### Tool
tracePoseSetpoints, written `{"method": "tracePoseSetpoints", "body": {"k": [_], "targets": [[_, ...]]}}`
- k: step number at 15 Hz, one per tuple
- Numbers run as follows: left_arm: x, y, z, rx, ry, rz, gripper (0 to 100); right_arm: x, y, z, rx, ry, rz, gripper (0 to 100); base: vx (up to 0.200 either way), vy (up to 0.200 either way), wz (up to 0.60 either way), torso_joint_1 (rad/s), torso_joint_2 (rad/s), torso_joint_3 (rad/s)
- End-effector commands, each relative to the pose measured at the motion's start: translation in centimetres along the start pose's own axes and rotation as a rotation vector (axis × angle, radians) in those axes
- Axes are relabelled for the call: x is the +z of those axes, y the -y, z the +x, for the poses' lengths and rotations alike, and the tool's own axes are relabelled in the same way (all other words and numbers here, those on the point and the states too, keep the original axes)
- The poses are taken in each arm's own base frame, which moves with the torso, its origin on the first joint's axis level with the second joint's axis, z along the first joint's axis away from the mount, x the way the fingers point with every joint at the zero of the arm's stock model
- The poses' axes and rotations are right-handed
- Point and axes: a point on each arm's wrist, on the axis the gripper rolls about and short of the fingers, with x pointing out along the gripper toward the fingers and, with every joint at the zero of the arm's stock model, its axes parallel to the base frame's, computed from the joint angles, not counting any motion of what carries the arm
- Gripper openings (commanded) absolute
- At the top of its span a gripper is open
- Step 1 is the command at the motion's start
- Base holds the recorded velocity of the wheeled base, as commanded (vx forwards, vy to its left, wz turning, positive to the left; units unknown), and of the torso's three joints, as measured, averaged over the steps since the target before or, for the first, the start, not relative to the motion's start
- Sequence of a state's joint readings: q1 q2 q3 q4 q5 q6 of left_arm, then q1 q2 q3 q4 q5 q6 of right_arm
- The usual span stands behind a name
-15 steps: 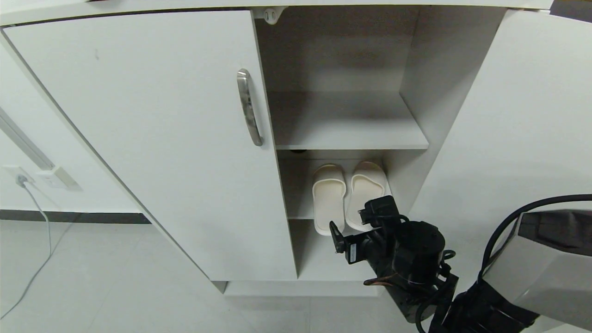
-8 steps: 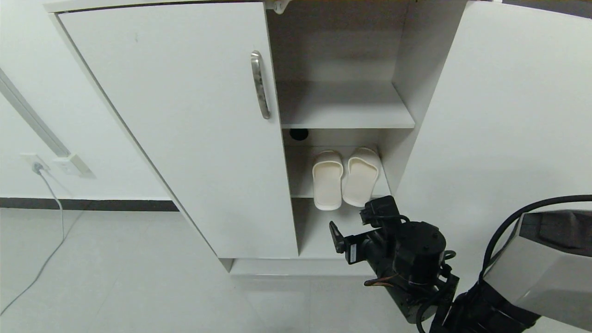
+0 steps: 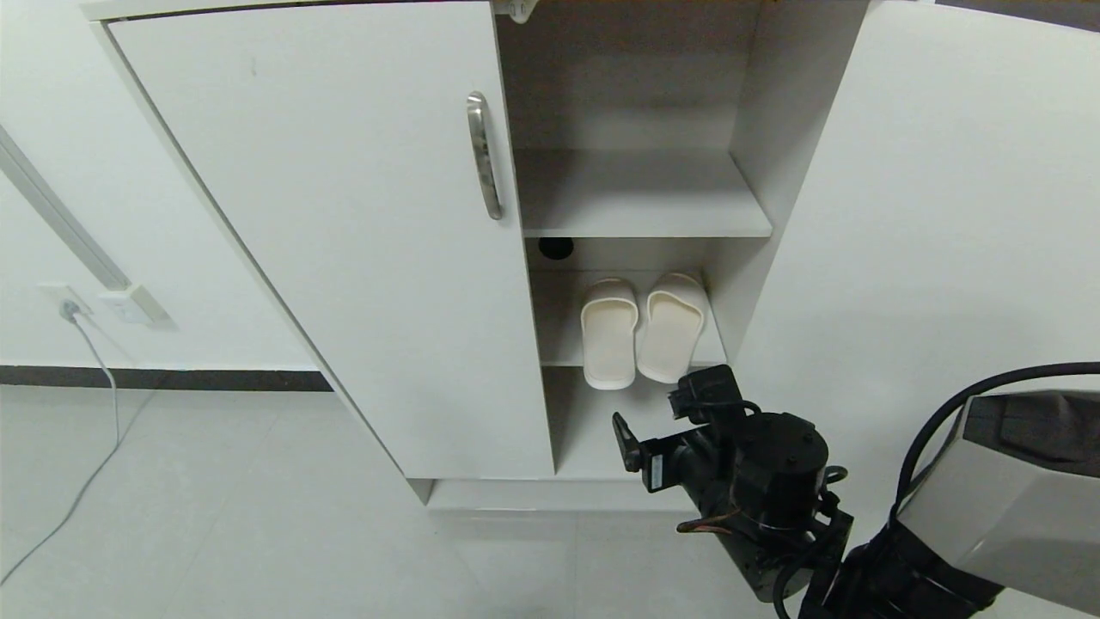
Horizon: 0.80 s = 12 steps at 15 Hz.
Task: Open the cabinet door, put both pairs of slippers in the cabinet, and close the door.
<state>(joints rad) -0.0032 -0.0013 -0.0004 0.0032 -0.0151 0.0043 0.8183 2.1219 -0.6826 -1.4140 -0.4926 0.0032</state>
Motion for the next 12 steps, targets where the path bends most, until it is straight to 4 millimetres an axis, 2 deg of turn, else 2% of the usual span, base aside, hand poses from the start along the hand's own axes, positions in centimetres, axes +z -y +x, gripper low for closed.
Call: {"method": "tracePoseSetpoints", "body": {"k": [1, 4, 12], "targets": [[0.03, 0.00, 0.00, 0.000, 0.000, 0.000, 0, -0.09, -0.04, 0.01, 0.001, -0.002, -0.001, 100, 0.000, 0.000, 0.00, 0.000, 0.00, 0.000], [0.03, 0.00, 0.00, 0.000, 0.000, 0.000, 0, -0.10, 0.01, 0.03, -0.001, -0.003, 0.000, 100, 0.000, 0.000, 0.00, 0.003, 0.00, 0.070], [-0.01, 0.00, 0.01, 0.000, -0.002, 0.000, 0, -0.39, 0.04, 0.10, -0.004, -0.010, -0.004, 100, 0.000, 0.000, 0.00, 0.001, 0.00, 0.192]]}}
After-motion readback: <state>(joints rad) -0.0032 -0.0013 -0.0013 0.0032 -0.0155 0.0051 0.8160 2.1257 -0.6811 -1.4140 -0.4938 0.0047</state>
